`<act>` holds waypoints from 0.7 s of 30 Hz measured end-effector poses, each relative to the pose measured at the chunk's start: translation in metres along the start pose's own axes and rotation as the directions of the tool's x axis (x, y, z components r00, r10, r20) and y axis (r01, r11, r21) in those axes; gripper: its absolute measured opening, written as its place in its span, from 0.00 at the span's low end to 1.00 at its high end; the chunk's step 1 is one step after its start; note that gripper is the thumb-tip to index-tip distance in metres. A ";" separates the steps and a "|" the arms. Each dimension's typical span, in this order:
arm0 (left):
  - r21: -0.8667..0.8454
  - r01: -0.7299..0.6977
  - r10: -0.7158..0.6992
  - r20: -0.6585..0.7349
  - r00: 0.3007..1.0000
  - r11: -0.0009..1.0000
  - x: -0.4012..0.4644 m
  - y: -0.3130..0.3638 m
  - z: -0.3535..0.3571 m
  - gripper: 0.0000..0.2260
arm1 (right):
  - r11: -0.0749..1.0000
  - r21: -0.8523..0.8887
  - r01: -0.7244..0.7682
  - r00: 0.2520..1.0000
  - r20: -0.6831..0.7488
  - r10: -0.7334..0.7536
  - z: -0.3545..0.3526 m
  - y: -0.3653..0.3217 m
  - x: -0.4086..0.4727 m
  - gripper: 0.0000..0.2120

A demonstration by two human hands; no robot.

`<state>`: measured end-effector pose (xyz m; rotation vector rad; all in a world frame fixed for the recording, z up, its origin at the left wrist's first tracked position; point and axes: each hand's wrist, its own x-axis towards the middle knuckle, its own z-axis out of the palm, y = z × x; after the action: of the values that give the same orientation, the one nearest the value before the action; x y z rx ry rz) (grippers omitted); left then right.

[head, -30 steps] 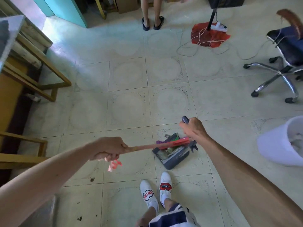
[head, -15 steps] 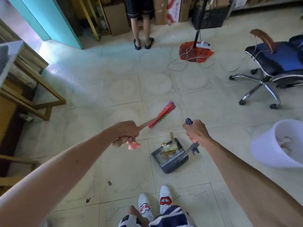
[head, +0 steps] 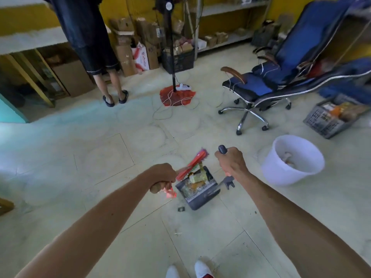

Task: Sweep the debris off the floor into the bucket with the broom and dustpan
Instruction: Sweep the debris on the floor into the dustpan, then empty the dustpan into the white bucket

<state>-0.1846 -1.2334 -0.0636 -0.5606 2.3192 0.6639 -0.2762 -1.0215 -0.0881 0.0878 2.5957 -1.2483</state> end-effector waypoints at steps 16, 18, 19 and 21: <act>0.111 -0.291 0.282 0.097 0.955 0.950 0.030 0.117 -0.050 0.07 | 0.991 0.122 -0.050 0.851 -0.514 0.106 -0.144 0.036 -0.008 0.18; 0.139 -0.323 0.313 0.089 0.946 0.936 0.036 0.149 -0.056 0.07 | 0.991 0.127 -0.040 0.825 -0.555 0.104 -0.163 0.039 0.000 0.17; 0.149 -0.348 0.338 0.090 0.937 0.926 0.038 0.165 -0.058 0.08 | 0.990 0.138 -0.037 0.811 -0.574 0.110 -0.172 0.039 0.003 0.17; 0.144 -0.386 0.377 0.087 0.922 0.911 0.043 0.195 -0.066 0.08 | 0.987 0.161 -0.027 0.785 -0.608 0.120 -0.189 0.037 0.012 0.18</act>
<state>-0.3511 -1.1295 0.0107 -0.0081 2.4207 0.6526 -0.3203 -0.8524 -0.0062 0.7422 2.9741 -1.5855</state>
